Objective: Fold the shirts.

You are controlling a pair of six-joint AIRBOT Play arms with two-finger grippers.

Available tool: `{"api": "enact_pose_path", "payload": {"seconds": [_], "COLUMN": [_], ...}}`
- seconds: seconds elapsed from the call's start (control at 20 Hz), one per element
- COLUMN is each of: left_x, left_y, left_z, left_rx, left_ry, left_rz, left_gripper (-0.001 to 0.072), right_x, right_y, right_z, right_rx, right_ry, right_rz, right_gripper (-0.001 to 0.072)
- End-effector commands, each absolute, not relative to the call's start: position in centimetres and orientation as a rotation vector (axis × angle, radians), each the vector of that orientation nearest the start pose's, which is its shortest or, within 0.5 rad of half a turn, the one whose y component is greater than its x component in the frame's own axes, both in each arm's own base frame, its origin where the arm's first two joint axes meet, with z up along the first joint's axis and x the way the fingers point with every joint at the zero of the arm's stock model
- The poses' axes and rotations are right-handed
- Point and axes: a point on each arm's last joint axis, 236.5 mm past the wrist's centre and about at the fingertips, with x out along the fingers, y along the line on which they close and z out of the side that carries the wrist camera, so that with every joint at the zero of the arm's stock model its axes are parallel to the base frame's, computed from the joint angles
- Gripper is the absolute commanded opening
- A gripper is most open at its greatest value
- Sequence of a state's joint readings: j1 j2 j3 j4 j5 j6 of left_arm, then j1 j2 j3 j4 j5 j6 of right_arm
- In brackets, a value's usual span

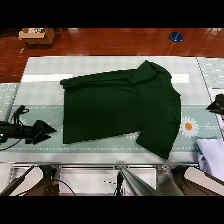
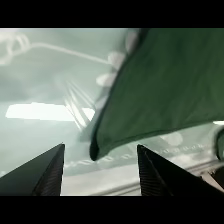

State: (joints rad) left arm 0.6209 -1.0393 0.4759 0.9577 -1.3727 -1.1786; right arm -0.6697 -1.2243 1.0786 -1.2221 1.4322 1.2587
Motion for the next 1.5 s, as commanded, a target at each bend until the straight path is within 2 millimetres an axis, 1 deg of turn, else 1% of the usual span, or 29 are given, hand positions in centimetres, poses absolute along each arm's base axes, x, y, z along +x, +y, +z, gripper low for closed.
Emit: {"api": "enact_pose_path", "payload": {"seconds": [0.0, 0.05, 0.15, 0.3, 0.35, 0.45, 0.55, 0.6, 0.65, 0.7, 0.75, 0.8, 0.85, 0.9, 1.0, 1.05, 1.1, 1.2, 1.3, 1.45], "left_x": [18.0, 18.0, 18.2, 17.8, 17.8, 18.5, 19.8, 20.6, 21.1, 21.4, 21.3, 21.1, 21.0, 21.0, 20.8, 20.6, 20.5, 20.4, 20.4, 20.4], "left_y": [-4.4, -4.5, -4.7, -6.0, -6.3, -7.0, -8.1, -8.6, -9.1, -9.6, -10.1, -10.2, -10.3, -10.3, -10.2, -10.1, -10.1, -9.9, -9.8, -9.8], "left_z": [-7.7, -7.8, -8.1, -8.9, -9.4, -10.5, -10.9, -11.1, -11.2, -11.3, -11.4, -11.3, -11.2, -11.1, -10.6, -10.4, -10.2, -10.0, -9.9, -9.9], "left_rx": [-0.921, -0.912, -0.888, -0.850, -0.843, -0.844, -0.870, -0.891, -0.909, -0.920, -0.909, -0.890, -0.892, -0.900, -0.919, -0.921, -0.923, -0.935, -0.941, -0.941], "left_ry": [1.534, 1.535, 1.539, 1.596, 1.617, 1.628, 1.598, 1.578, 1.564, 1.563, 1.568, 1.568, 1.572, 1.575, 1.578, 1.577, 1.577, 1.575, 1.573, 1.572], "left_rz": [-0.245, -0.246, -0.251, -0.291, -0.285, -0.263, -0.266, -0.264, -0.264, -0.269, -0.294, -0.318, -0.325, -0.329, -0.342, -0.359, -0.374, -0.387, -0.384, -0.384], "left_gripper": [0.0535, 0.0535, 0.0534, 0.0533, 0.0533, 0.0533, 0.0525, 0.0489, 0.0426, 0.0323, 0.0131, 0.0020, 0.0020, 0.0020, 0.0019, 0.0019, 0.0019, 0.0019, 0.0019, 0.0019], "right_x": [27.4, 27.4, 27.6, 27.9, 27.9, 27.9, 27.9, 27.9, 27.9, 27.9, 27.9, 28.0, 27.9, 27.3, 25.5, 25.2, 24.9, 25.0, 25.7, 27.2], "right_y": [-9.4, -9.2, -9.5, -9.7, -9.8, -9.7, -9.7, -9.7, -9.7, -9.6, -9.4, -9.2, -9.1, -9.4, -10.8, -10.6, -9.8, -7.6, -7.0, -6.4], "right_z": [-2.2, -2.5, -2.7, -2.7, -2.7, -2.7, -2.7, -2.7, -2.7, -2.7, -2.6, -2.5, -2.5, -2.7, -3.9, -4.4, -5.1, -6.4, -7.6, -8.4], "right_rx": [0.652, 0.657, 0.651, 0.646, 0.645, 0.646, 0.647, 0.647, 0.648, 0.652, 0.659, 0.668, 0.670, 0.651, 0.605, 0.624, 0.661, 0.759, 0.820, 0.875], "right_ry": [1.360, 1.355, 1.344, 1.331, 1.330, 1.331, 1.331, 1.331, 1.331, 1.331, 1.331, 1.328, 1.333, 1.358, 1.432, 1.451, 1.469, 1.477, 1.451, 1.410], "right_rz": [0.001, 0.008, -0.002, -0.011, -0.012, -0.011, -0.010, -0.010, -0.009, -0.005, 0.000, 0.007, 0.010, 0.002, -0.068, -0.074, -0.054, -0.002, -0.006, 0.006], "right_gripper": [0.0311, 0.0311, 0.0311, 0.0311, 0.0311, 0.0310, 0.0310, 0.0310, 0.0310, 0.0311, 0.0312, 0.0337, 0.0397, 0.0436, 0.0445, 0.0451, 0.0451, 0.0451, 0.0451, 0.0451]}}
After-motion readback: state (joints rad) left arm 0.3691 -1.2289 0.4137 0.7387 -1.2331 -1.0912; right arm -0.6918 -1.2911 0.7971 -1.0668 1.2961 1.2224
